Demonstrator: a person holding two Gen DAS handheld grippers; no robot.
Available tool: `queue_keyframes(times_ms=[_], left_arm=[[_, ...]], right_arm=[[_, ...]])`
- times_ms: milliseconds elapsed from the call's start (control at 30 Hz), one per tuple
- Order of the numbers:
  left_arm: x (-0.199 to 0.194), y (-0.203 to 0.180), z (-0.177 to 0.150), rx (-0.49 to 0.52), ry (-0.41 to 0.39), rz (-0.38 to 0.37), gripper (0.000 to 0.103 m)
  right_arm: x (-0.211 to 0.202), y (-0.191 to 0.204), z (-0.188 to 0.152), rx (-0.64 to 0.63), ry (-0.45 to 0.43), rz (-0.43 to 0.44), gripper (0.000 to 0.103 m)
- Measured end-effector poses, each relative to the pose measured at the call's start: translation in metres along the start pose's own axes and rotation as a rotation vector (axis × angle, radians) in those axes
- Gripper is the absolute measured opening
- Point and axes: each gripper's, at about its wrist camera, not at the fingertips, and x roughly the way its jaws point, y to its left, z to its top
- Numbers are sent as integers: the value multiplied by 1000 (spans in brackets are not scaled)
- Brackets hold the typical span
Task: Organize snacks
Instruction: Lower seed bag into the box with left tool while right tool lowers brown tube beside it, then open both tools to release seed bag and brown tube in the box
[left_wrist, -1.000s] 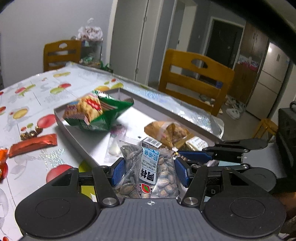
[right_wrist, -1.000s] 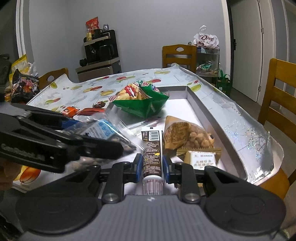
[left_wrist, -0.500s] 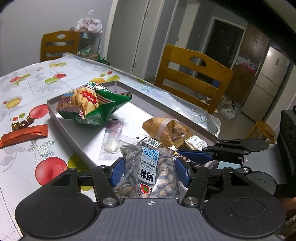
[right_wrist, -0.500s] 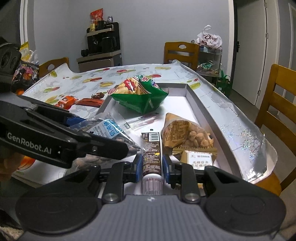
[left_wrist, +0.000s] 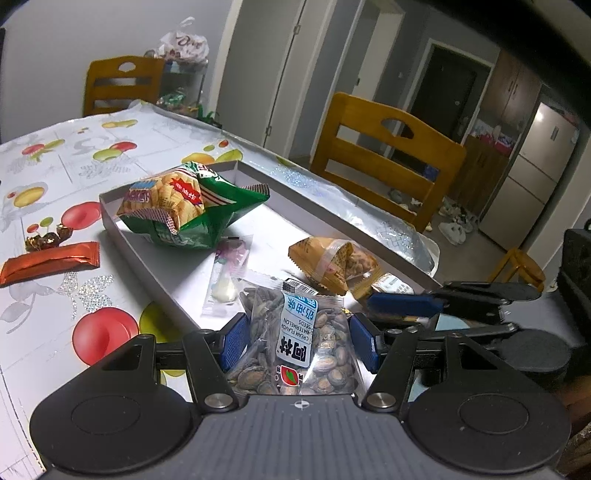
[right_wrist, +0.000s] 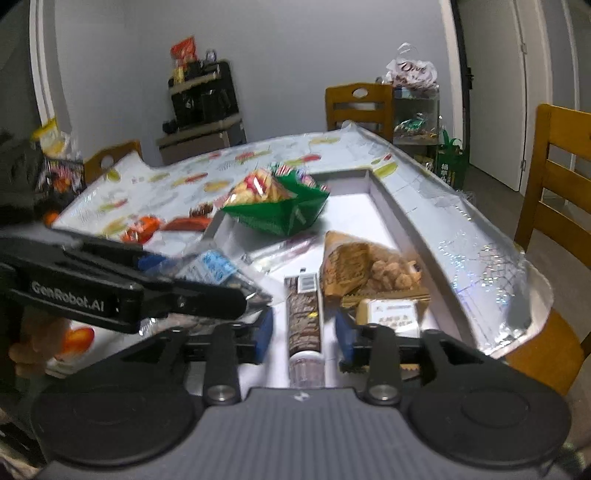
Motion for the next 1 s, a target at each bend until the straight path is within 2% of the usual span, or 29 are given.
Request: queue_keyframes(times_ms=[67, 367, 467, 533, 633, 733, 900, 1000], left_arm=[[1, -2, 0, 3, 6, -16, 60], [8, -11, -5, 33, 54, -79, 60], [8, -13, -6, 38, 61, -92, 60], [9, -14, -6, 43, 67, -97, 61], [9, -14, -6, 47, 65, -87, 66], [8, -12, -5, 41, 52, -71, 75], [6, -12, -4, 42, 40, -59, 81], [4, -14, -4, 54, 26, -47, 89]], right_arm=[[-8, -3, 2, 15, -32, 13, 51], [-24, -9, 8, 54, -87, -14, 53], [-26, -9, 7, 67, -95, -17, 59], [-26, -9, 8, 69, -98, -19, 59], [-26, -9, 8, 66, -97, -21, 59], [-25, -9, 8, 73, -91, -26, 61], [-24, -10, 7, 80, -92, -29, 61], [-24, -10, 7, 83, -89, -33, 63]])
